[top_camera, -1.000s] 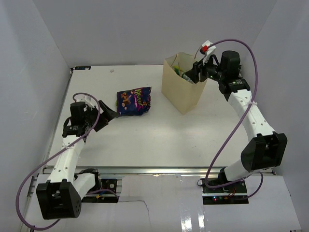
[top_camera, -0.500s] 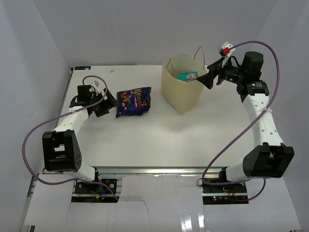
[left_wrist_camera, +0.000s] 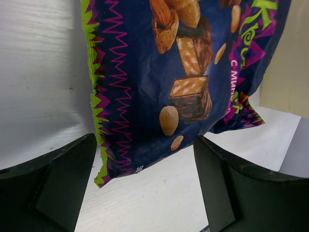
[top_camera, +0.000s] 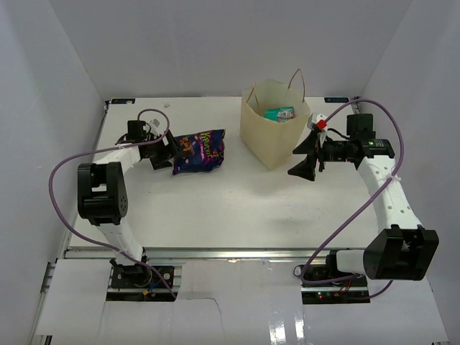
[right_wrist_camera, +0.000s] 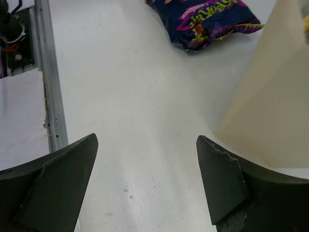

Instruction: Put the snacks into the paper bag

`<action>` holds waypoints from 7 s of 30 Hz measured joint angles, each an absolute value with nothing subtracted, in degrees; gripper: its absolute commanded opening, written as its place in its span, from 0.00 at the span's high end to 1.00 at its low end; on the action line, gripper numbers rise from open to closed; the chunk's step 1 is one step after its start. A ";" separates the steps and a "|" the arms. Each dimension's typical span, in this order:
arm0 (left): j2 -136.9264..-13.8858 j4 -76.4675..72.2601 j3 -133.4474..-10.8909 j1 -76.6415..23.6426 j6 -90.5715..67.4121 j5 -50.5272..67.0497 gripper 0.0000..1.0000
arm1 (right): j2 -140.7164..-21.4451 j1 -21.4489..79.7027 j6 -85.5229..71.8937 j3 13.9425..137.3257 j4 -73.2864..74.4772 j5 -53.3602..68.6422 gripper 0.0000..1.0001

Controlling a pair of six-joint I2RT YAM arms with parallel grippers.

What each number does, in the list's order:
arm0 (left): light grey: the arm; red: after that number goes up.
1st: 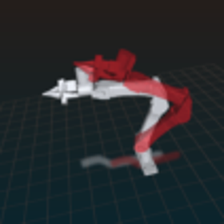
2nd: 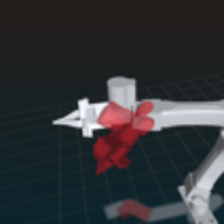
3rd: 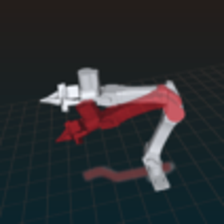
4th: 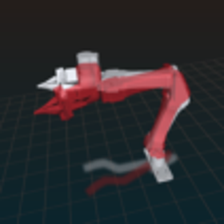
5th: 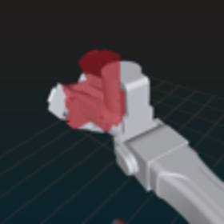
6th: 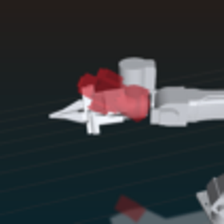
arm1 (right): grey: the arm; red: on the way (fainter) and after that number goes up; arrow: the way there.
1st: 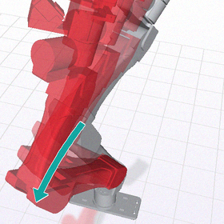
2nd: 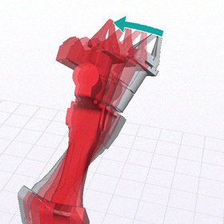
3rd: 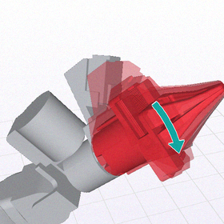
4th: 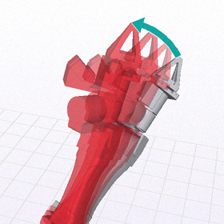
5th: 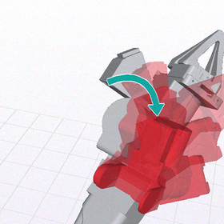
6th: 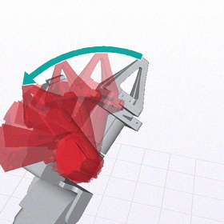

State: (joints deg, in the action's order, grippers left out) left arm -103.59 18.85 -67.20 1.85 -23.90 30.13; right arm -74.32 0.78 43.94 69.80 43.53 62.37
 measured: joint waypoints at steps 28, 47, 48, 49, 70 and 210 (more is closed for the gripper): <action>-105.62 18.00 -66.32 -2.35 -27.27 30.37 0.96 | -74.39 15.14 53.12 64.69 50.98 60.66 0.13; -74.65 22.02 -44.80 -4.75 -36.05 40.88 1.00 | -79.07 37.74 53.91 69.56 37.32 45.21 0.11; -72.93 22.37 -43.97 -4.91 -36.84 41.41 1.00 | -78.85 39.05 53.65 69.01 35.03 43.77 0.10; -71.57 22.61 -43.38 -5.08 -37.54 41.65 1.00 | -78.41 40.29 53.08 67.96 31.88 42.17 0.09; -54.78 24.51 -37.98 -6.28 -46.81 44.21 1.00 | -86.43 62.70 35.38 59.00 -4.47 11.94 0.05; -32.71 31.22 -44.95 -6.92 -33.26 17.39 0.02 | -55.81 4.23 7.44 58.28 29.78 7.22 0.10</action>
